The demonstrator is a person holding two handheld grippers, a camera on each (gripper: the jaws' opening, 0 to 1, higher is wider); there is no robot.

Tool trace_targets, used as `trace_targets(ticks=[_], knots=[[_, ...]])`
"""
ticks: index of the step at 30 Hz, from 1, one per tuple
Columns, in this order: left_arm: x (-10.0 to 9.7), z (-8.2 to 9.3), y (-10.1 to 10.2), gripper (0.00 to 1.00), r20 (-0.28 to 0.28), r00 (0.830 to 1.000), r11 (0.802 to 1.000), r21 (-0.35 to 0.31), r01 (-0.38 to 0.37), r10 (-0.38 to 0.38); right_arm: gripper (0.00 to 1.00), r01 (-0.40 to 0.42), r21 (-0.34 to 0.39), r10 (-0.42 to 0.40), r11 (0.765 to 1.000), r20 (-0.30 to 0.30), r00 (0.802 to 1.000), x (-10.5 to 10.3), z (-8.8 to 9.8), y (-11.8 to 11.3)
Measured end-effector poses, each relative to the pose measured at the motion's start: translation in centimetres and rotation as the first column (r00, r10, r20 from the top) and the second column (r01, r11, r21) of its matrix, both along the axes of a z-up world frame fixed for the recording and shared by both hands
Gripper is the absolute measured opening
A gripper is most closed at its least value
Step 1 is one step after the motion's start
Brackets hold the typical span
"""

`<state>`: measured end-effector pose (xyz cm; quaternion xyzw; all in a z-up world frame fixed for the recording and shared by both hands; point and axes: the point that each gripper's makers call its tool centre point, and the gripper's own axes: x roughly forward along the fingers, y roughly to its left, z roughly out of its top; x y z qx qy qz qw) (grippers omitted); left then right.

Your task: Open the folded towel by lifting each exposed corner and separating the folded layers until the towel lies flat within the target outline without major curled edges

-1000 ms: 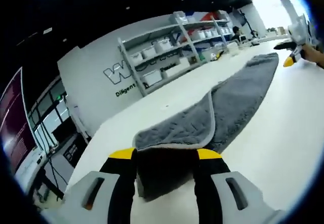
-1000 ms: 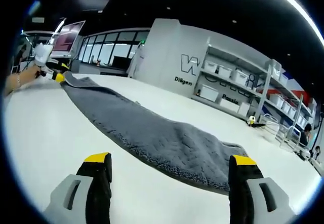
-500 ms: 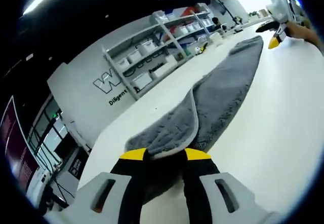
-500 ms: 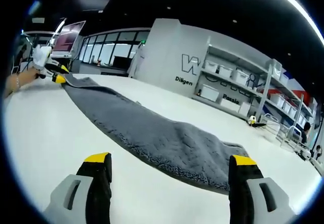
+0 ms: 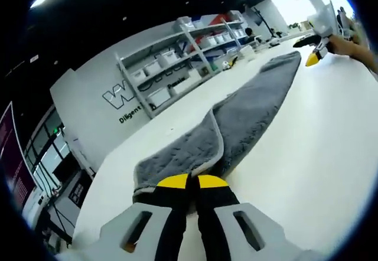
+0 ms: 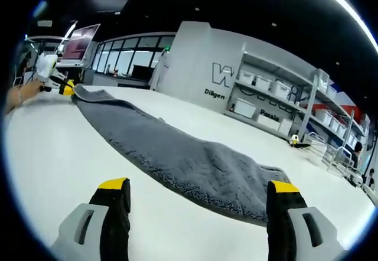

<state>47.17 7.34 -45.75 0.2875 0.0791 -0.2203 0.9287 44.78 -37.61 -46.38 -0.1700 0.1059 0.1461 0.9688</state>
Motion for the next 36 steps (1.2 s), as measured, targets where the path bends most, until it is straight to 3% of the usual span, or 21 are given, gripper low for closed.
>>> trace_targets(ticks=[8,14,21,30,36], knots=[[-1.5,0.5,-0.4,0.03,0.01,0.999,0.999,-0.026,0.034,-0.034,0.97,0.0,-0.003,0.0,1.0,-0.005,1.0,0.0,-0.1,0.0],[-3.9,1.5,-1.1,0.03,0.032,0.997,0.995,-0.067,0.075,-0.073,0.98,0.0,-0.008,-0.001,1.0,-0.01,1.0,0.1,-0.2,-0.1],[-5.6,1.9,-1.5,0.03,0.047,0.994,0.994,-0.048,0.102,-0.1,0.98,-0.004,-0.039,0.003,0.999,-0.026,1.0,0.2,-0.7,0.1],[-7.3,2.0,-0.4,0.03,0.074,0.993,0.994,-0.061,0.092,-0.087,0.98,-0.006,-0.037,0.005,0.999,-0.032,0.999,0.0,-0.8,0.1],[-8.4,2.4,0.4,0.03,0.084,0.993,0.989,-0.119,0.093,-0.084,0.98,-0.003,-0.034,0.002,0.999,-0.034,0.999,0.0,-0.8,0.0]])
